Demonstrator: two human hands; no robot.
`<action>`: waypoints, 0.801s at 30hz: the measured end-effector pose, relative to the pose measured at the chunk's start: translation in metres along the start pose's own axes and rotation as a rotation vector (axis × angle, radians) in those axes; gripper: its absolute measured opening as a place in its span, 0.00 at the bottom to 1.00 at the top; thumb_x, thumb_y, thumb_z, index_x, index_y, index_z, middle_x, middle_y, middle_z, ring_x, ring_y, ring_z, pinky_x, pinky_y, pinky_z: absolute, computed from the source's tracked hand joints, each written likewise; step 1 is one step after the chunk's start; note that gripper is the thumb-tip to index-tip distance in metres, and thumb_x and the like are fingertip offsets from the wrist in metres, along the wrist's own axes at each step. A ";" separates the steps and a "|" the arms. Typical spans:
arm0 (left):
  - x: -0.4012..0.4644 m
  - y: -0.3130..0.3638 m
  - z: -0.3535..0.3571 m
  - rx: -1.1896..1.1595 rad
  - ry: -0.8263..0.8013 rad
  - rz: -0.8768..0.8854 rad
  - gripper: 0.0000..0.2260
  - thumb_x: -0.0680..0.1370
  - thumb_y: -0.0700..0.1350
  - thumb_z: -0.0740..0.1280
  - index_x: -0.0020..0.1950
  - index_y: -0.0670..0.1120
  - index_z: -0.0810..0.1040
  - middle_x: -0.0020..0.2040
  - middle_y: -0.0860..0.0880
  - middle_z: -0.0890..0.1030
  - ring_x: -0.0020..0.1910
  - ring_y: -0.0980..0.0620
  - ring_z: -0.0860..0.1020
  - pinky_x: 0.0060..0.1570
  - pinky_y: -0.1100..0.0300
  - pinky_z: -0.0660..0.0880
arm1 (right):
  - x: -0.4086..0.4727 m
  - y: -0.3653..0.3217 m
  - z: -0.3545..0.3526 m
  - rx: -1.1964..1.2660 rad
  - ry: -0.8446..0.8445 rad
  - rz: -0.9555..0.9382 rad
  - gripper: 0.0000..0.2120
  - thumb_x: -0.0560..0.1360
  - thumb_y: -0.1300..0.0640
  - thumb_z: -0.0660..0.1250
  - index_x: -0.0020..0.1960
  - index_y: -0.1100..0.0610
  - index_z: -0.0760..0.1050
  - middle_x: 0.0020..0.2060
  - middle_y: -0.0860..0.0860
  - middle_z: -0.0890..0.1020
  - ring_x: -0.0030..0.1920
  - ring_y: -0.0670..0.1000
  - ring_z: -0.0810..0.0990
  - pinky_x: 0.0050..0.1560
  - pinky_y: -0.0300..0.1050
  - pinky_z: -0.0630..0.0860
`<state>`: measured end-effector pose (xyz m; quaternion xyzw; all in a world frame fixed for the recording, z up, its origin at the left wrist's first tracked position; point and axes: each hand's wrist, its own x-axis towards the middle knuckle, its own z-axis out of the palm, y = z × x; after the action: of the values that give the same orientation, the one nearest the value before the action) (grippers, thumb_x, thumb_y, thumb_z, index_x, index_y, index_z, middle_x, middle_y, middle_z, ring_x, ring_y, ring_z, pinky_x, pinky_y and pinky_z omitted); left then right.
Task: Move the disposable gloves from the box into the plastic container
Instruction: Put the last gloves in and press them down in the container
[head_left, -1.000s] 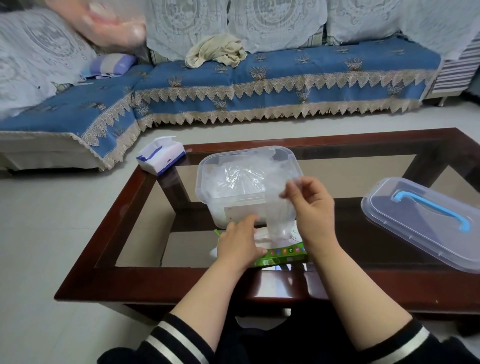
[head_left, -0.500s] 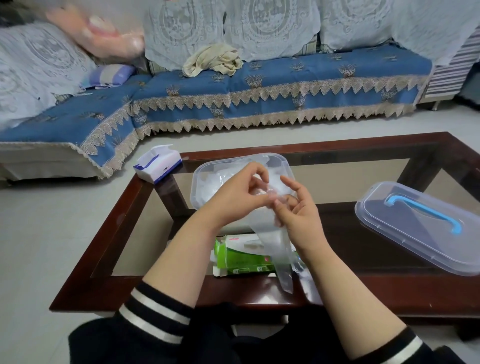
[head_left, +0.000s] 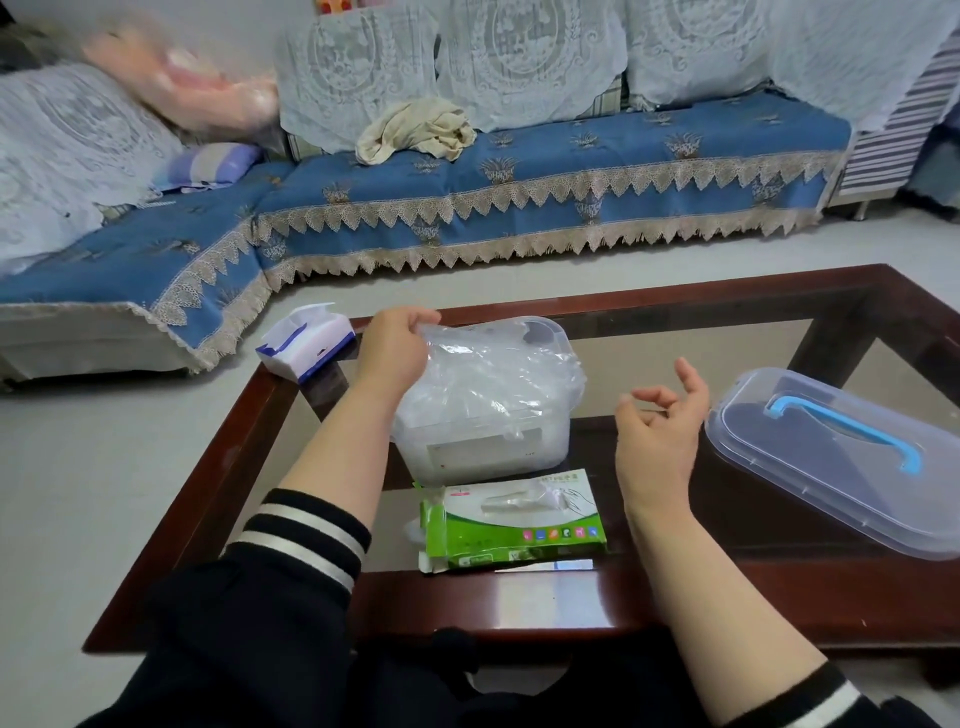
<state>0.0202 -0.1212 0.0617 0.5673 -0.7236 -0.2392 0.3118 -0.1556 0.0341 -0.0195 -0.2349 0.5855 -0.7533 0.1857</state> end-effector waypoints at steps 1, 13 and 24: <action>0.002 -0.007 0.004 0.032 0.005 -0.019 0.20 0.78 0.31 0.56 0.62 0.47 0.79 0.60 0.46 0.79 0.45 0.49 0.78 0.42 0.57 0.75 | -0.002 0.000 0.002 -0.002 -0.022 -0.005 0.28 0.75 0.68 0.63 0.72 0.53 0.60 0.46 0.52 0.74 0.30 0.41 0.69 0.38 0.31 0.71; -0.009 -0.035 0.024 0.736 -0.069 0.128 0.18 0.78 0.48 0.67 0.67 0.49 0.75 0.71 0.46 0.67 0.65 0.43 0.64 0.61 0.51 0.65 | -0.034 0.011 0.024 -0.573 -0.713 -0.067 0.04 0.72 0.50 0.71 0.44 0.44 0.76 0.39 0.43 0.80 0.40 0.40 0.76 0.45 0.39 0.75; -0.072 -0.030 0.014 0.013 0.254 0.399 0.12 0.78 0.34 0.61 0.56 0.45 0.79 0.51 0.51 0.79 0.47 0.54 0.76 0.45 0.67 0.69 | -0.036 0.034 0.032 -1.121 -1.044 -0.184 0.18 0.72 0.48 0.71 0.61 0.48 0.75 0.61 0.50 0.75 0.64 0.53 0.69 0.62 0.46 0.66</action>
<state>0.0424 -0.0589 0.0181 0.4407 -0.7778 -0.0952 0.4378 -0.1075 0.0205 -0.0511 -0.6665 0.6943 -0.1481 0.2274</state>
